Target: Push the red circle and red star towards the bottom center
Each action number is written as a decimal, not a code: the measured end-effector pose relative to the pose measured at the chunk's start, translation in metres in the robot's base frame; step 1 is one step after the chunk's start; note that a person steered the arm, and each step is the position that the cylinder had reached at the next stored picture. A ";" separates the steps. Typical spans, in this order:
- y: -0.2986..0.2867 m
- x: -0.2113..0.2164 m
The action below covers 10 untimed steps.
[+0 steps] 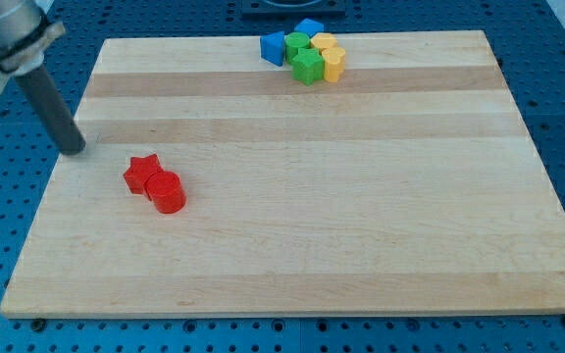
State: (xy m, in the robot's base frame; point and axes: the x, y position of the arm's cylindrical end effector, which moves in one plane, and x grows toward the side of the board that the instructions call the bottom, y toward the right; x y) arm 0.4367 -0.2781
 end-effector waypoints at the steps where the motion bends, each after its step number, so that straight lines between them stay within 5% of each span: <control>1: 0.017 0.012; 10: 0.089 0.004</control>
State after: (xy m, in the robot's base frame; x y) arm 0.4402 -0.1891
